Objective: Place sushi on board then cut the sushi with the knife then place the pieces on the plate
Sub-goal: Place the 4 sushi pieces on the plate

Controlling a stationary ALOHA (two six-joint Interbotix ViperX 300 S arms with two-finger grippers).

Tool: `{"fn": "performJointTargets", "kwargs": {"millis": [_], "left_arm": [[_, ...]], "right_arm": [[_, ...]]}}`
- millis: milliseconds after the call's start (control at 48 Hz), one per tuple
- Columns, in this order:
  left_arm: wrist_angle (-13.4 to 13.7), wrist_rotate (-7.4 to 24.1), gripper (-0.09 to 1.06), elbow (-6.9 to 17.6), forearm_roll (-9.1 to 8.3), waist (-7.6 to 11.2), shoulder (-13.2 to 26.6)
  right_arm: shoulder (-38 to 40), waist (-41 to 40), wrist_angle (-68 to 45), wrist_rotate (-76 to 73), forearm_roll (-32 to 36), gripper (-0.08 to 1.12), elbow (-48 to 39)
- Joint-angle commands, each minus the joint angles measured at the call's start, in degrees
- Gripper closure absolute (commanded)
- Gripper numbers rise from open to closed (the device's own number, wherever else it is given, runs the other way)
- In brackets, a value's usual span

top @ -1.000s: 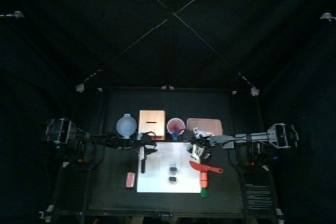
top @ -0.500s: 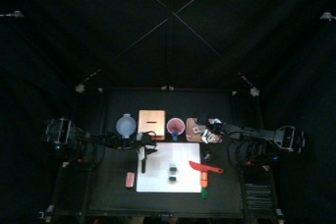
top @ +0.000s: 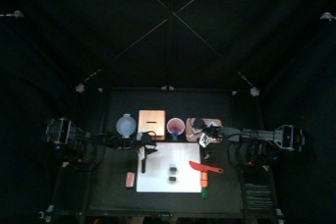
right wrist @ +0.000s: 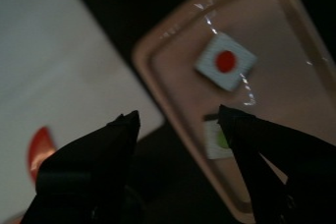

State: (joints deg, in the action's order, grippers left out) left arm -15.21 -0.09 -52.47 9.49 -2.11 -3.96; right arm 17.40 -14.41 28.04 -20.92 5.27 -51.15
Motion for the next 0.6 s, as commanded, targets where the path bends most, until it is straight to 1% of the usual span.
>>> {"fn": "performJointTargets", "kwargs": {"millis": [21,125,188,375,604], "left_arm": [[-0.26,0.0,0.23,0.88,0.7,-0.09,-0.53],[-0.26,0.0,0.23,0.7,1.05,-0.09,-0.44],[-0.26,0.09,0.23,0.7,1.05,-0.09,-0.44],[-0.26,0.09,0.23,0.62,1.05,-0.09,-0.44],[-0.26,0.18,0.23,0.62,1.05,-0.09,-0.53]], "right_arm": [[0.97,7.91,-0.97,-0.26,-0.79,0.09,4.13],[-0.97,13.71,-3.08,-0.35,-1.93,0.09,7.12],[-2.37,15.64,-4.13,-0.35,-2.9,0.09,8.7],[-7.73,19.34,-7.12,-0.26,-3.96,0.09,12.48],[-14.5,22.24,-7.65,-0.18,-4.13,0.09,17.93]]}}
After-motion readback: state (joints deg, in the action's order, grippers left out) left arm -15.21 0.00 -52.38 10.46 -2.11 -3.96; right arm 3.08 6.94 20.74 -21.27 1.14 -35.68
